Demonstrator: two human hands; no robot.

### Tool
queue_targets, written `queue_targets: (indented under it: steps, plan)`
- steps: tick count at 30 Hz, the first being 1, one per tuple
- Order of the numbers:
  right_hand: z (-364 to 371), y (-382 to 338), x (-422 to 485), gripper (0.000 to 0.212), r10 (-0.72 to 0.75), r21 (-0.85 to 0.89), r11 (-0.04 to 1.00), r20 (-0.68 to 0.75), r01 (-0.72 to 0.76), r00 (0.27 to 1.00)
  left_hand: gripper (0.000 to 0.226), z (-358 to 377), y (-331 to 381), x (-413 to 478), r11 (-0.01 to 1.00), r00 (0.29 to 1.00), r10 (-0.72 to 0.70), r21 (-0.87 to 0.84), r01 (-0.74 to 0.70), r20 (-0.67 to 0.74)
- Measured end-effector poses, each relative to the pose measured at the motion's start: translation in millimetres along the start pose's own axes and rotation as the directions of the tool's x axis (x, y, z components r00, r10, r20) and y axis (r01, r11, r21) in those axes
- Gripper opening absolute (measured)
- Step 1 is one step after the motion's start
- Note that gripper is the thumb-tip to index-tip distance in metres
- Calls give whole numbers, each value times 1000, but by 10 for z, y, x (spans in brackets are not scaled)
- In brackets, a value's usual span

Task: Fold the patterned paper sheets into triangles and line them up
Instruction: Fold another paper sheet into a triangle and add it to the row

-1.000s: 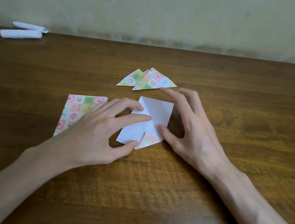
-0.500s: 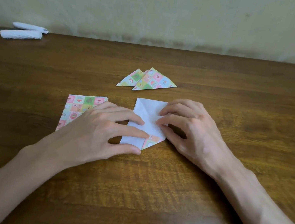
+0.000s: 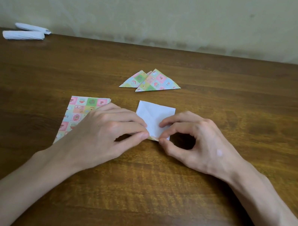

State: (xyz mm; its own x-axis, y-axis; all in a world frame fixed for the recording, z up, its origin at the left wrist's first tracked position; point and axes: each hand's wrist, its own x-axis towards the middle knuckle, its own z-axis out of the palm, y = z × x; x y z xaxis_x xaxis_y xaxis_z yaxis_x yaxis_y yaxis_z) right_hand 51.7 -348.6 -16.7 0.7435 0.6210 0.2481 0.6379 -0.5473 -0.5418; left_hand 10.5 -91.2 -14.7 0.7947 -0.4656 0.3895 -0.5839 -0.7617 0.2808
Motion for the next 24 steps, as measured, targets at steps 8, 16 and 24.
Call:
queue_targets:
  steps: [8, 16, 24]
  plan:
    - [6, 9, -5, 28, 0, -8, 1000, 24, 0, 1000, 39, -58, -124, 9, 999, 996, 13, -54, -8, 86]
    - [36, 2, -12, 9, -15, -15, 1000, -22, 15, 1000, 33, -52, -110, 3, 995, 998, -14, -95, 19, 56]
    - [70, -29, -3, 7, 88, 44, 995, -107, -84, 990, 19, -45, -103, 25, 958, 985, -167, -232, 171, 40]
